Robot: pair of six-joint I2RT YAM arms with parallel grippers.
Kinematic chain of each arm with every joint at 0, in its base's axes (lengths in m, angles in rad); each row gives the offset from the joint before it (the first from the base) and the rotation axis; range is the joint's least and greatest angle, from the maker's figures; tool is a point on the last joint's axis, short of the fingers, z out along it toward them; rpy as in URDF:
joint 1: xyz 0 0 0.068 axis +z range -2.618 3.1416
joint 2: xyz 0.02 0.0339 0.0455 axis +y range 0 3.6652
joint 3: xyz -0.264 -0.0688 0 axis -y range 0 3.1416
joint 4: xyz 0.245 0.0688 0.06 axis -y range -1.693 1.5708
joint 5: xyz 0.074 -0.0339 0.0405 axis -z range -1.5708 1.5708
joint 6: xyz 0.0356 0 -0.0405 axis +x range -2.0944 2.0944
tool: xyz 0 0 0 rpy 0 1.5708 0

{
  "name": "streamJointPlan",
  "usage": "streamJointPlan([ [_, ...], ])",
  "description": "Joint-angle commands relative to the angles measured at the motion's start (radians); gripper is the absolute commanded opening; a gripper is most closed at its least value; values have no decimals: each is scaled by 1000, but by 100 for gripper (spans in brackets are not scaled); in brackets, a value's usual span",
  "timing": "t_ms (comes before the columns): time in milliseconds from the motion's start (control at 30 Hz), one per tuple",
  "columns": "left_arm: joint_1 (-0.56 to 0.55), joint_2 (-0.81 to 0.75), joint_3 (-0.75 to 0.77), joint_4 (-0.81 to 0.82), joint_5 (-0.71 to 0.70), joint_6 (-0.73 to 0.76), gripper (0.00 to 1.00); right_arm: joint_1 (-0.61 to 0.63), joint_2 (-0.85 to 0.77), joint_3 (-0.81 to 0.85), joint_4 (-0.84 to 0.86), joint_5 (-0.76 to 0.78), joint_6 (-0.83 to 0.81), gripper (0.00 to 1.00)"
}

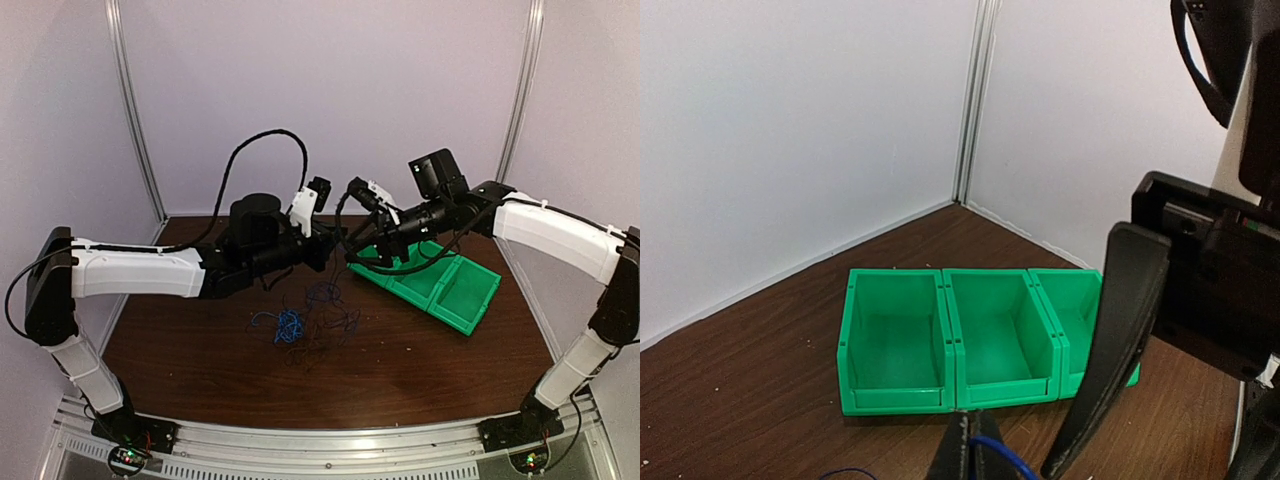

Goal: Untangle the cables

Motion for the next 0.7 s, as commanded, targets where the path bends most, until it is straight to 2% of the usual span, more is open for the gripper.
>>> streamJointPlan([
  [0,-2,8,4,45,10,-10,0,12,-8,8,36,20,13,53],
  [300,-2,27,13,49,0,-15,0,34,4,9,-18,-39,-23,55],
  [333,-1,29,13,49,-1,-17,0,36,7,7,-17,-38,-23,53],
  [367,-1,30,13,50,-1,-17,0,36,11,7,-17,-40,-23,40],
  [433,-2,32,8,52,-3,-17,0,35,8,16,-13,-32,-19,5],
  [467,-2,32,1,56,-6,-18,0,34,2,27,-16,-21,-17,0],
  [667,1,98,-90,144,-38,-8,0,4,-60,209,-148,69,-113,0],
])
